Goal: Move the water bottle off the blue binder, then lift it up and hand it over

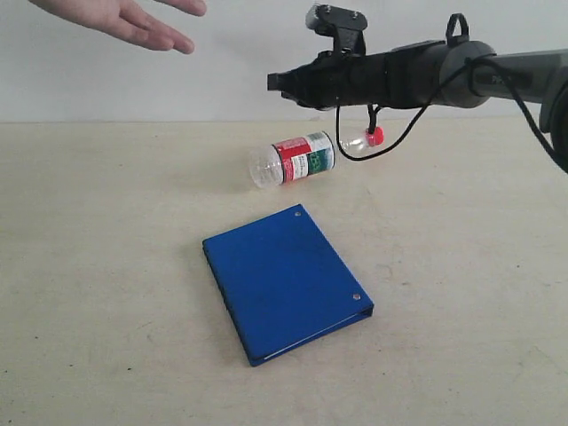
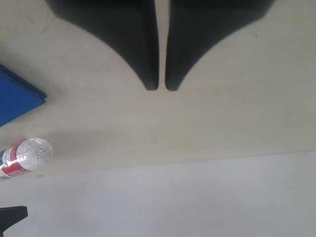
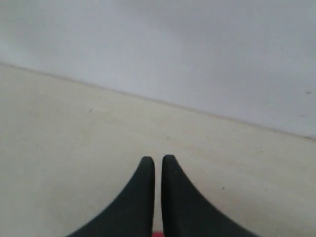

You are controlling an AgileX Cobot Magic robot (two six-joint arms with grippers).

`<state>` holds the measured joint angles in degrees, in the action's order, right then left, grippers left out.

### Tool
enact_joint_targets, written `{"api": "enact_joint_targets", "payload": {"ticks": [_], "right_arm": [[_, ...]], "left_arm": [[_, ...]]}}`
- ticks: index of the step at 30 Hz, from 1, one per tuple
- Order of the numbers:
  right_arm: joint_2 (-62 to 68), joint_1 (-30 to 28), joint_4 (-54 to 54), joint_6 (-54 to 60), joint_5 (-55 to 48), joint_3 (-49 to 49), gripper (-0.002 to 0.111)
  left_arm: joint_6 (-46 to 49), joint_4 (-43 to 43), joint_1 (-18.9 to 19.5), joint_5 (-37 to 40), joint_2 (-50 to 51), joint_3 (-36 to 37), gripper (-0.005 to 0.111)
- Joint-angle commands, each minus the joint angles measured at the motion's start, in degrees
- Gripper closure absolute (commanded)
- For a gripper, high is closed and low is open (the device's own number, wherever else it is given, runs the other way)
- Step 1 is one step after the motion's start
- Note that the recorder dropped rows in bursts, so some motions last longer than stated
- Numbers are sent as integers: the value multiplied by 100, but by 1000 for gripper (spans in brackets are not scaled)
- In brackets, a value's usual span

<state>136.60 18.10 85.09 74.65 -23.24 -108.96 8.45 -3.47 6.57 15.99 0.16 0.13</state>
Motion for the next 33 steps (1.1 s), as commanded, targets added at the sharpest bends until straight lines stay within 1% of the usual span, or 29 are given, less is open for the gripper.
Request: {"api": "enact_joint_targets", "payload": {"ticks": [1,5,7,9,11,16,18,21,24,26,29,30,31,33], "right_arm": [[2,-304,-1384,-1197,-1144,-28,108],[2,-757,-1584,-1734,-2095,-28,108],[2,-959,-1697,-2068,-2369,-28,108],[2,-1060,-1830,-2519,-2242,-28,108],[2,-1073,-1856,-2549,-1984,-28,108],[40,-841,-1856,-2549,-1191,-28,108],[115,-727,-1891,-2574,-1105,-28,108],[252,-652,-2240,-2768,-1299,-28,108],[235,-691,-2848,-3039,-1866,-28,108],[105,-760,-3234,-3134,-2634,-28,108],[-281,-850,-3563,-3134,-4220,-28,108],[-432,-852,-3640,-3055,-4439,-28,108],[-579,-852,-3680,-2950,-4408,-28,108],[-792,-827,-3681,-2753,-3948,-28,108]], "left_arm": [[15,-55,-40,-55,-16,-13,102],[15,-55,-40,-55,-16,-13,102],[15,-55,-40,-55,-16,-13,102],[15,-55,-40,-55,-16,-13,102],[15,-55,-40,-55,-16,-13,102],[15,-55,-40,-55,-16,-13,102],[15,-55,-40,-55,-16,-13,102],[15,-55,-40,-55,-16,-13,102],[15,-55,-40,-55,-16,-13,102],[15,-55,-40,-55,-16,-13,102],[15,-55,-40,-55,-16,-13,102],[15,-55,-40,-55,-16,-13,102],[15,-55,-40,-55,-16,-13,102],[15,-55,-40,-55,-16,-13,102]]}}
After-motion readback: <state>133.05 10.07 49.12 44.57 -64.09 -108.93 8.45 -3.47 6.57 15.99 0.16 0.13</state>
